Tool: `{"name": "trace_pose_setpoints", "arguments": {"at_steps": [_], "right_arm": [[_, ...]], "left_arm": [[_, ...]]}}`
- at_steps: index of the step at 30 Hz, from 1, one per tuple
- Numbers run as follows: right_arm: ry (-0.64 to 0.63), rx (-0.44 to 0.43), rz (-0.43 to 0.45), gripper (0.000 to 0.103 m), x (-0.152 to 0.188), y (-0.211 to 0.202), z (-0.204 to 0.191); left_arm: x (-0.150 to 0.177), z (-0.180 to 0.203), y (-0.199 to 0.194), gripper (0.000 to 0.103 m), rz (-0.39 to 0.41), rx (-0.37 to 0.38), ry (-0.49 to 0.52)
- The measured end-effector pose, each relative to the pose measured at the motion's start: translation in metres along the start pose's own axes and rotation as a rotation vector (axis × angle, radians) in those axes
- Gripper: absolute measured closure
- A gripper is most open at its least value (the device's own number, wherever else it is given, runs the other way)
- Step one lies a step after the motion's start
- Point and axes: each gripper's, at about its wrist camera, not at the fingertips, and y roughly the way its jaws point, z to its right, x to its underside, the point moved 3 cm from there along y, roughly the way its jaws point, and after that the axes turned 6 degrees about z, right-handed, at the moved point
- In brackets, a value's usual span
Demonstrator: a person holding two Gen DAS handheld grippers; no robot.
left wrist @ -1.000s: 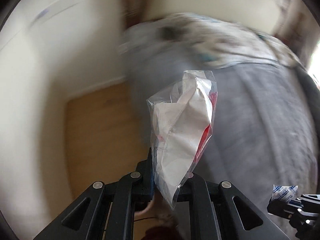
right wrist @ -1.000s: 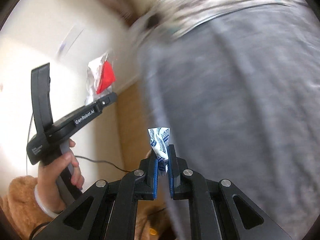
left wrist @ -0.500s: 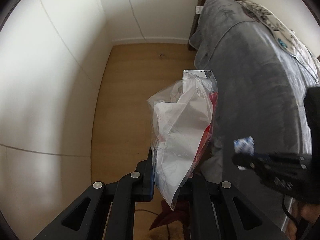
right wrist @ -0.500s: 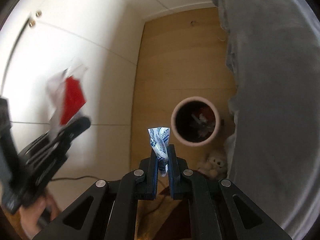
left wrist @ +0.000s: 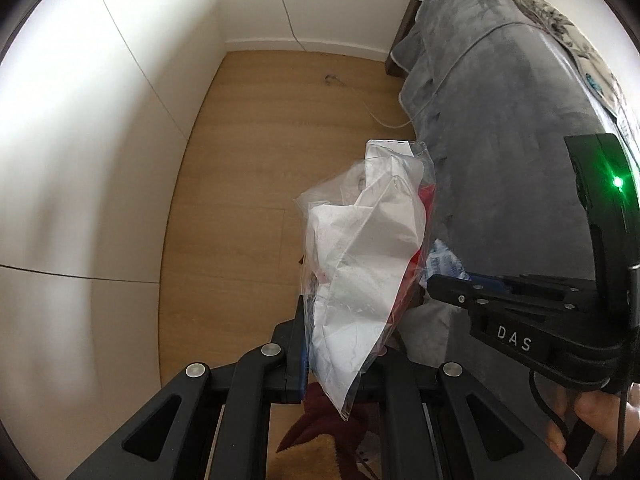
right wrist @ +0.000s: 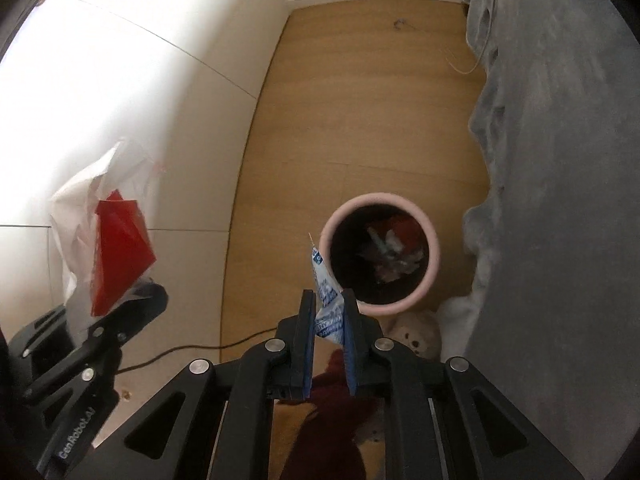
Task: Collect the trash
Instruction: 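Carry the packet and clear wrapper off the bed over the bin, then open both tools over the bin to drop the packet and wrapper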
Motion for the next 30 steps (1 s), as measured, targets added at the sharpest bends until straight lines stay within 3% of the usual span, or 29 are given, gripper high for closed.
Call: {"name": "trace_pose_setpoints", "arguments": {"at_steps": [1, 3, 4, 5, 8, 13, 16, 20, 26, 29, 30], "right_arm": [[-0.006, -0.001, 0.002, 0.086, -0.002, 0.0, -0.002], [0.003, -0.013, -0.008, 0.064, -0.002, 0.003, -0.002], [0.009, -0.008, -0.011, 0.043, -0.002, 0.005, -0.001], [0.012, -0.002, -0.003, 0.033, -0.003, 0.004, 0.002], [0.025, 0.005, 0.042, 0.032, -0.004, -0.006, 0.007], [0.013, 0.101, 0.089, 0.032, 0.005, -0.036, 0.018], [0.061, 0.121, 0.16, 0.032, 0.018, -0.07, 0.028], [0.133, 0.109, 0.235, 0.032, 0.036, -0.109, 0.04], [0.228, 0.088, 0.314, 0.032, 0.054, -0.152, 0.055], [0.266, 0.075, 0.337, 0.032, 0.058, -0.165, 0.063], [0.275, 0.071, 0.344, 0.032, 0.059, -0.168, 0.065]], "left_arm": [[-0.001, 0.0, 0.002, 0.091, -0.002, -0.001, 0.002], [-0.006, 0.002, 0.006, 0.091, -0.005, 0.0, 0.003], [-0.006, 0.002, 0.006, 0.091, -0.005, 0.001, 0.006], [-0.006, 0.002, 0.007, 0.091, -0.006, 0.0, 0.009], [-0.005, 0.004, 0.011, 0.091, -0.013, 0.003, 0.012], [-0.005, 0.014, 0.029, 0.091, -0.043, 0.025, 0.03], [-0.001, 0.025, 0.046, 0.091, -0.073, 0.06, 0.054], [0.004, 0.038, 0.072, 0.091, -0.113, 0.072, 0.062], [0.005, 0.061, 0.093, 0.087, -0.135, 0.04, 0.171], [0.004, 0.063, 0.1, 0.059, -0.145, 0.006, 0.191], [0.002, 0.061, 0.101, 0.04, -0.139, 0.003, 0.185]]}}
